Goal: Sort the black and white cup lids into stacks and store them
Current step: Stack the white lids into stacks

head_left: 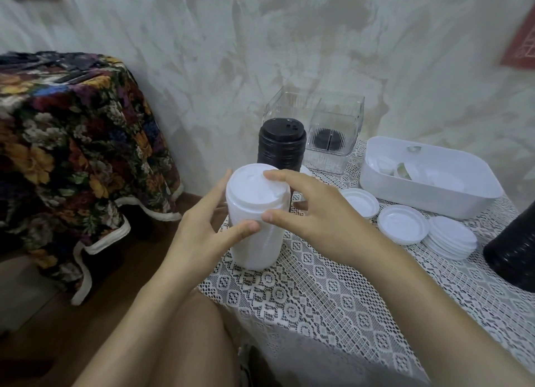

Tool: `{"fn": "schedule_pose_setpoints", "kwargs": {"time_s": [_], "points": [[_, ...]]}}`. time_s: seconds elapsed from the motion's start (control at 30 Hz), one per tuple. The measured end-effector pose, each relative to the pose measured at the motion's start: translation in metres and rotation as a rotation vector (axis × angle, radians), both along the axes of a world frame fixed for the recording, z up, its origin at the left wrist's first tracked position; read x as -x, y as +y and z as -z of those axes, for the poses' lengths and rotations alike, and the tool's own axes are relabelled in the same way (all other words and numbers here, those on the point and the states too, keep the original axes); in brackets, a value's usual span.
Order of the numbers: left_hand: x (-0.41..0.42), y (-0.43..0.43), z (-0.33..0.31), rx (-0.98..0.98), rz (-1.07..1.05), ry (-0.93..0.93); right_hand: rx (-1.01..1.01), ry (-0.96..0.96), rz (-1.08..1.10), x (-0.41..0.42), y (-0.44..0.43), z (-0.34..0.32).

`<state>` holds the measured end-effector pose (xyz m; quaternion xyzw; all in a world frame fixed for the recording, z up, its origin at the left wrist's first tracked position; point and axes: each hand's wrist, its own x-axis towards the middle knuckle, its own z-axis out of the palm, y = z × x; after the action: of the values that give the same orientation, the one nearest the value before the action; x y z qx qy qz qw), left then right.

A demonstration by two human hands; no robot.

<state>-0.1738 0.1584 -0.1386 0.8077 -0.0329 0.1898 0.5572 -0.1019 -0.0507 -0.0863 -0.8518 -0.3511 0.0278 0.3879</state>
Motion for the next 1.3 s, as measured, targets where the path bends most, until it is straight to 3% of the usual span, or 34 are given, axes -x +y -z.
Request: {"fn": "schedule_pose_setpoints", "kwargs": {"time_s": [0.13, 0.33, 0.9, 1.3], "points": [[-0.001, 0.003, 0.001, -0.013, -0.036, 0.006, 0.011, -0.001, 0.02, 0.004, 0.002, -0.005], [0.001, 0.0, 0.001, -0.02, -0.071, -0.018, 0.196, -0.17, 0.085, 0.008, 0.001, -0.019], [0.0, -0.004, -0.004, 0.025, -0.019, -0.028, -0.129, 0.008, 0.058, -0.004, 0.004, -0.008], [-0.002, -0.004, -0.006, 0.057, 0.0, -0.052, -0.011, -0.007, -0.018, -0.007, 0.005, -0.013]]}}
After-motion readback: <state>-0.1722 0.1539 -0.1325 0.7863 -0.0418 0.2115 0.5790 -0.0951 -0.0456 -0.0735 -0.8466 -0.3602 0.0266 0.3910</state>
